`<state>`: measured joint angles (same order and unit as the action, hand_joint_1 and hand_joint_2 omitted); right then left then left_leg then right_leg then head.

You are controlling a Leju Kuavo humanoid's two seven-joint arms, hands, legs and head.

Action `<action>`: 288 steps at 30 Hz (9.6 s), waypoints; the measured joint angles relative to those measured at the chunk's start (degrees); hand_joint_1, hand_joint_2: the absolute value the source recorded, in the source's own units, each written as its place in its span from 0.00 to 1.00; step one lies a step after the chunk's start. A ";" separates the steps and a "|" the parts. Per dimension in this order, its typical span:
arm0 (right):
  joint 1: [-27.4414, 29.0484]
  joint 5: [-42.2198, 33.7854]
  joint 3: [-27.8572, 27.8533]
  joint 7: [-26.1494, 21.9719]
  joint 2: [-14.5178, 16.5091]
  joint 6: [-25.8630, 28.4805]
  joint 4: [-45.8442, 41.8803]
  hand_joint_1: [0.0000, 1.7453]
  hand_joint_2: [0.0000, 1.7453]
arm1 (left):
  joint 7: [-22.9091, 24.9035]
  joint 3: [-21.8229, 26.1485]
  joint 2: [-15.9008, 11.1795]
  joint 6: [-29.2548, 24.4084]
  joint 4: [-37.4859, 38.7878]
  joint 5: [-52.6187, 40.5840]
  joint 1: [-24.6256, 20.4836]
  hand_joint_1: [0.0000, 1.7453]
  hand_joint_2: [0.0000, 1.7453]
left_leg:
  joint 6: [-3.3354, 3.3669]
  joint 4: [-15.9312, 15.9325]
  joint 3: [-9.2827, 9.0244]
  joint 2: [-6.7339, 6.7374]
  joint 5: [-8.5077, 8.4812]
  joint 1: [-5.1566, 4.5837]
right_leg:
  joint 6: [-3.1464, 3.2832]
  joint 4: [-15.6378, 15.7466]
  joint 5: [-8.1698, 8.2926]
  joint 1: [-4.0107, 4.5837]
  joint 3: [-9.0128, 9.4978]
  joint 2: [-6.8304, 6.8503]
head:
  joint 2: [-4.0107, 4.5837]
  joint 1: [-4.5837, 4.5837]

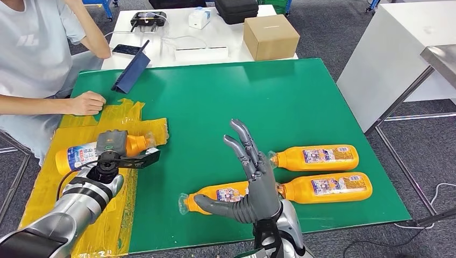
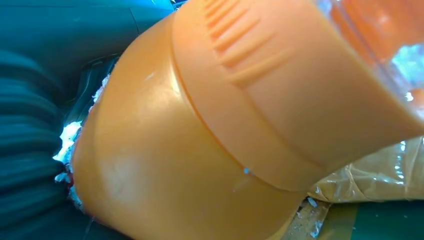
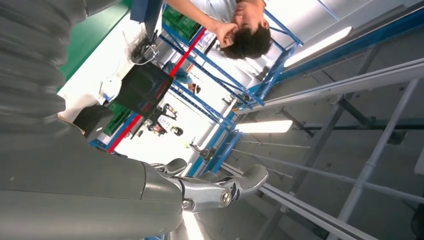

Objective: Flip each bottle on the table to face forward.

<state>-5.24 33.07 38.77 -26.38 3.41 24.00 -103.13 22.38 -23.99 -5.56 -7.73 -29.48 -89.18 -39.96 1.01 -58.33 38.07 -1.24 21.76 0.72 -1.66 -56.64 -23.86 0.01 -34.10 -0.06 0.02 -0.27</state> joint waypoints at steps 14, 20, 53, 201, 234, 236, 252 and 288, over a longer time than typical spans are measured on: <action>-0.51 -1.07 0.03 0.02 0.00 -0.19 0.94 0.00 1.00 | -5.24 4.42 0.97 -0.86 2.34 2.23 -0.62 0.00 1.00 | 0.00 0.01 -0.14 0.00 -0.01 0.00 | 0.00 0.00 0.00 0.00 0.13 0.00 | 0.00 0.01; -0.69 -1.07 0.01 0.09 -0.02 -0.08 1.31 0.00 1.00 | -5.23 6.27 1.51 -6.51 2.74 2.91 0.18 0.00 1.00 | 0.01 0.01 -0.12 0.00 -0.03 -0.01 | 0.00 0.00 0.00 0.00 0.11 0.00 | 0.00 0.01; 0.07 23.64 -2.53 17.01 -7.27 -11.07 9.76 0.00 1.00 | -38.93 16.39 7.18 -13.63 -41.92 50.49 27.01 0.00 1.00 | 0.01 0.00 0.06 0.01 0.01 -0.04 | 0.00 0.02 -0.01 -0.01 -0.08 0.00 | 0.00 0.01; -4.22 10.61 -7.73 13.19 7.39 2.04 28.80 0.97 1.00 | -37.41 2.18 6.52 15.64 -63.87 91.77 33.90 0.00 1.00 | -0.01 0.01 0.17 0.02 0.01 0.01 | 0.01 0.01 -0.01 0.06 -0.21 -0.01 | 0.00 0.01; -7.82 12.73 1.01 13.44 7.80 3.63 31.84 0.99 1.00 | -38.54 2.98 7.65 12.21 -60.10 95.08 32.07 1.00 1.00 | -0.01 0.01 0.21 0.02 0.00 0.01 | 0.01 0.01 -0.01 0.06 -0.25 -0.01 | 0.00 0.02; -8.17 12.59 1.26 13.45 7.80 3.88 32.05 0.99 1.00 | -39.03 3.13 8.16 10.59 -60.34 95.12 32.31 1.00 1.00 | 0.00 0.01 0.21 0.03 0.00 0.01 | 0.01 0.01 -0.01 0.05 -0.25 -0.01 | 0.00 0.01; -9.23 11.47 2.23 13.26 8.37 5.62 33.34 0.46 1.00 | -41.77 3.09 10.19 1.84 -61.90 94.76 33.96 1.00 1.00 | -0.01 0.01 0.22 0.04 0.00 0.02 | 0.01 0.01 -0.01 0.05 -0.30 -0.01 | 0.00 0.02; 3.88 -9.74 -8.52 -2.36 4.92 9.04 -3.31 0.00 1.00 | -11.27 1.40 4.41 -9.26 -37.18 1.01 11.00 1.00 1.00 | 0.00 0.00 0.28 0.04 -0.02 0.01 | 0.01 0.01 0.01 0.04 -0.34 -0.01 | 0.00 0.01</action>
<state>-1.36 23.33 30.25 -28.74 8.33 33.05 -106.44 11.11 -22.59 -1.14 -16.98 -66.66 -88.17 -28.96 1.01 -58.33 38.34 -1.20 21.74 0.73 -1.65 -56.64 -23.85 0.05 -34.44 -0.07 0.02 -0.26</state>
